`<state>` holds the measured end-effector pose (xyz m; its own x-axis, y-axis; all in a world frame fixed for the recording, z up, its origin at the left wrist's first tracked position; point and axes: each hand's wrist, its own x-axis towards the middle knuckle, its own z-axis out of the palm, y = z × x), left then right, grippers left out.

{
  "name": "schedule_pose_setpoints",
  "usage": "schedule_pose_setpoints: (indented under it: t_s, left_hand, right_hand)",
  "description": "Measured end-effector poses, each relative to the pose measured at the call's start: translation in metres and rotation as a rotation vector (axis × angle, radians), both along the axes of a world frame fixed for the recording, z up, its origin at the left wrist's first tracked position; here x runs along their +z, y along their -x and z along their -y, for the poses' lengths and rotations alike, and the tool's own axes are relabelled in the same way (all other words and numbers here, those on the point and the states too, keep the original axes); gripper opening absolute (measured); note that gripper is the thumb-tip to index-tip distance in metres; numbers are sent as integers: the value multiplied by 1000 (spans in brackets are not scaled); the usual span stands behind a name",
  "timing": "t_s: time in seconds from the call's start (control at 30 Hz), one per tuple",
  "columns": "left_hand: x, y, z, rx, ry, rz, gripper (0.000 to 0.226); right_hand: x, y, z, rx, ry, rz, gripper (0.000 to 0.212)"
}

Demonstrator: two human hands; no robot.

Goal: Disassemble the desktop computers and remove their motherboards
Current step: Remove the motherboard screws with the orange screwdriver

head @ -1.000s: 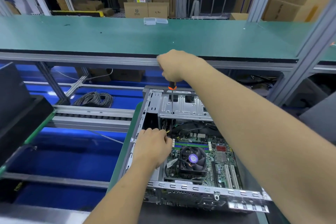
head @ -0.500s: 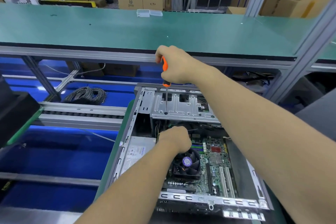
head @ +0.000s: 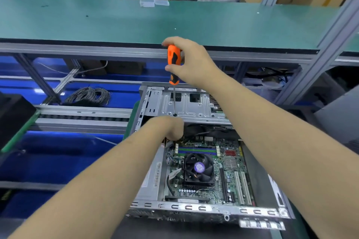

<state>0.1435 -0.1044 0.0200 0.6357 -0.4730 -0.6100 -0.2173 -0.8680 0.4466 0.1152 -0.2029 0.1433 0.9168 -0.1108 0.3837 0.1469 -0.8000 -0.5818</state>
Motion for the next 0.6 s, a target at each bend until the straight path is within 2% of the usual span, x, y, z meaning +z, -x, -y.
schedule_pose_setpoints:
  t_s: [0.13,0.23,0.33,0.47,0.6]
  left_hand:
    - [-5,-9,-20,-214,-104,110,21]
    - [-25,-9,-39,-177,-61,162,31]
    - [-39,-11,-43,-167,-90,221,24]
    - [-37,-8,-38,-143,-140,198,16]
    - [-39,-8,-42,-163,-89,206,22]
  right_hand:
    - [-4,3,-3,-21,-27,23,54]
    - [-8,3,-5,-11,-28,17,54]
    - [-6,1,-5,-13,-36,-5,55]
    - [-6,0,-6,-16,-42,-17,55]
    - [1,0,-4,-47,-43,-3,57]
